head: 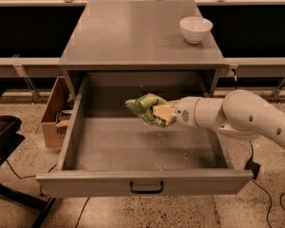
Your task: Place green jalapeno chip bag into top drawer
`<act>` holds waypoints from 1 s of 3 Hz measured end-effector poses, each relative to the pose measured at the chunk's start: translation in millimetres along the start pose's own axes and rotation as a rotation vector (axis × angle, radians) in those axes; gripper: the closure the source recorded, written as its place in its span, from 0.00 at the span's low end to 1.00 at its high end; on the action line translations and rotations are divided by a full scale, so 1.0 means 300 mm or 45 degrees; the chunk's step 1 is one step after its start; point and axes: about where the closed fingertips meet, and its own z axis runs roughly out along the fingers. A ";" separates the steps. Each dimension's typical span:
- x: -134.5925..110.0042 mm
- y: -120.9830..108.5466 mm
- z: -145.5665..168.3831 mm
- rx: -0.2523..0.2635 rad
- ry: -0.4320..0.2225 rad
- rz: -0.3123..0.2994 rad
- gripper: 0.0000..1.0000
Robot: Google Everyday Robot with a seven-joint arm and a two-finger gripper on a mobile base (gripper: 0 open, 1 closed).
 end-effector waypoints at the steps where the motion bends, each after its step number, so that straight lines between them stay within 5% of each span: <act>1: 0.000 0.000 0.000 0.000 0.000 0.000 0.60; 3: 0.000 0.000 0.000 0.000 0.000 0.000 0.14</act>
Offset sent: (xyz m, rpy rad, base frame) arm 0.0000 0.0000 0.0000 0.0000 0.0000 0.0000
